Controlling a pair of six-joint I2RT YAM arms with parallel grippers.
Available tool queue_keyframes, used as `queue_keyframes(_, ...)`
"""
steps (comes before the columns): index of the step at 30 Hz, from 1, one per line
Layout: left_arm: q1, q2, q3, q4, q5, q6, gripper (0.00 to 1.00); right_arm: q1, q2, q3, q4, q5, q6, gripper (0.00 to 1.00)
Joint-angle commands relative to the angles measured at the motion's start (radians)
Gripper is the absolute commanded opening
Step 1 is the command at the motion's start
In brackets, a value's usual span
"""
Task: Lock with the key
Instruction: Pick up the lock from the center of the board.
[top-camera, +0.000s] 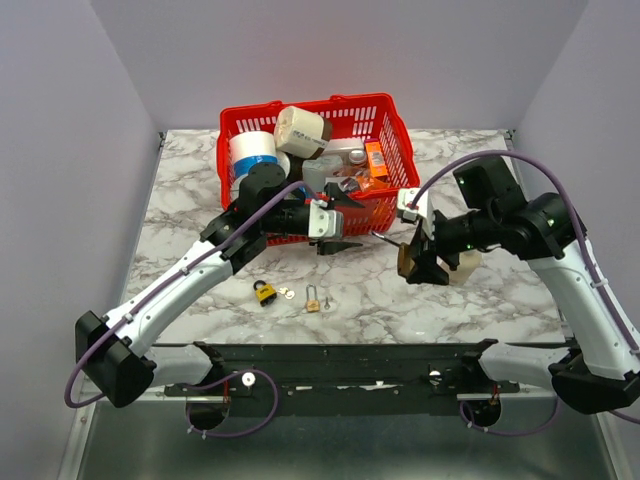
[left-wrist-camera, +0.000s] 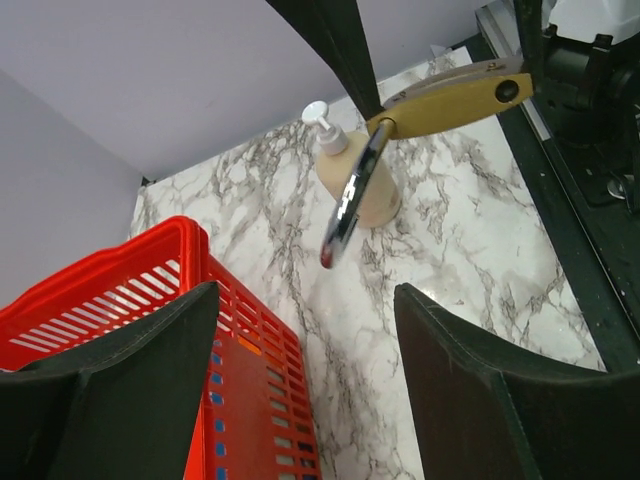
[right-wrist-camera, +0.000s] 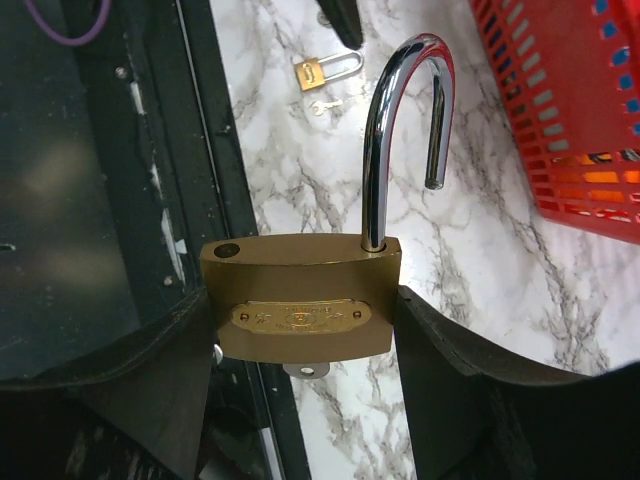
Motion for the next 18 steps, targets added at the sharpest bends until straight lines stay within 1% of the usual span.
queue_keyframes(1,-0.029,0.013,0.063,-0.037,0.005,0.078,0.77,0.043,-0.010,-0.008,-0.009,-0.036,0.019,0.30)
queue_keyframes(4,-0.054,0.025,0.095,-0.172,0.011,0.203,0.74,0.065,-0.006,-0.014,-0.006,-0.028,0.022,0.30)
queue_keyframes(5,-0.069,0.025,0.096,-0.184,0.007,0.220,0.73,0.071,-0.006,-0.015,-0.006,-0.030,0.030,0.30)
queue_keyframes(9,-0.092,0.030,0.101,-0.205,-0.009,0.230,0.71,0.097,0.003,-0.006,0.000,-0.027,0.048,0.30)
queue_keyframes(13,-0.103,0.040,0.116,-0.230,-0.004,0.231,0.65,0.124,0.020,0.011,0.002,-0.018,0.059,0.30)
queue_keyframes(18,-0.115,0.048,0.126,-0.254,0.007,0.236,0.60,0.143,0.034,0.025,0.003,-0.010,0.068,0.30)
